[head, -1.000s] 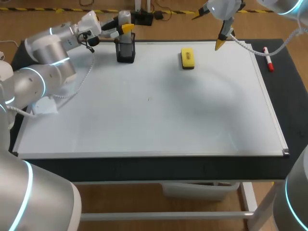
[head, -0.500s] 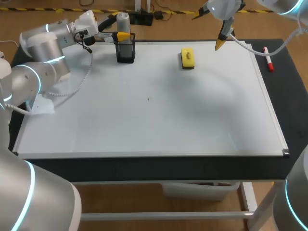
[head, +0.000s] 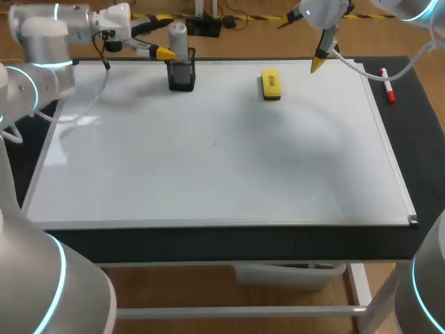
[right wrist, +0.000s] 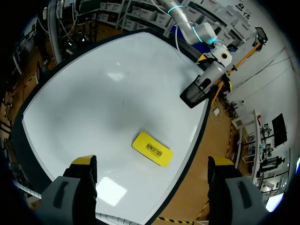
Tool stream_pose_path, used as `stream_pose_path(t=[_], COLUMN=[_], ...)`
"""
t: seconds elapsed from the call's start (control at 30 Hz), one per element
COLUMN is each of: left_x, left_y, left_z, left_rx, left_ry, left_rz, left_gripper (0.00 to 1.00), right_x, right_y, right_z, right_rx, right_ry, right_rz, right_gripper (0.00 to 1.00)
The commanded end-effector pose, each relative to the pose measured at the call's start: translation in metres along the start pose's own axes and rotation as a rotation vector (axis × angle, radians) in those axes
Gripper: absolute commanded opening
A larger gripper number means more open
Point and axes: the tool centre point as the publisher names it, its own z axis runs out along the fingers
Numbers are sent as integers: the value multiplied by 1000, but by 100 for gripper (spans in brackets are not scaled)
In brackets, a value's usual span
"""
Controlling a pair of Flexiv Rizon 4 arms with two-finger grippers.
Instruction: Pick up the inspection probe, press it on each red-marked spot on the whiteboard one by one, put down the probe, pick up the eraser, and wipe off all the red marks.
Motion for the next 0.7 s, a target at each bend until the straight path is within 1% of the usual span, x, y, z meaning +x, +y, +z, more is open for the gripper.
stream_pose_path(t=[0.03, 0.13, 0.33, 0.7], left_x=[4, 8, 19, 37], left_y=[-7, -5, -4, -2], left_z=[-9, -13, -23, -40], left_rx=[-188, -270, -393, -550], left_ry=[-103, -167, -247, -364], left_rz=[10, 28, 63, 111], left_gripper=[100, 100, 100, 100], right_x=[0, 0, 0, 0], right_y=[1, 1, 1, 1], right_z=[-1, -1, -1, -1], right_rx=[5, 5, 5, 5], right_ry=[5, 5, 5, 5], right_rz=[-1, -1, -1, -1], right_gripper=[100, 100, 100, 100])
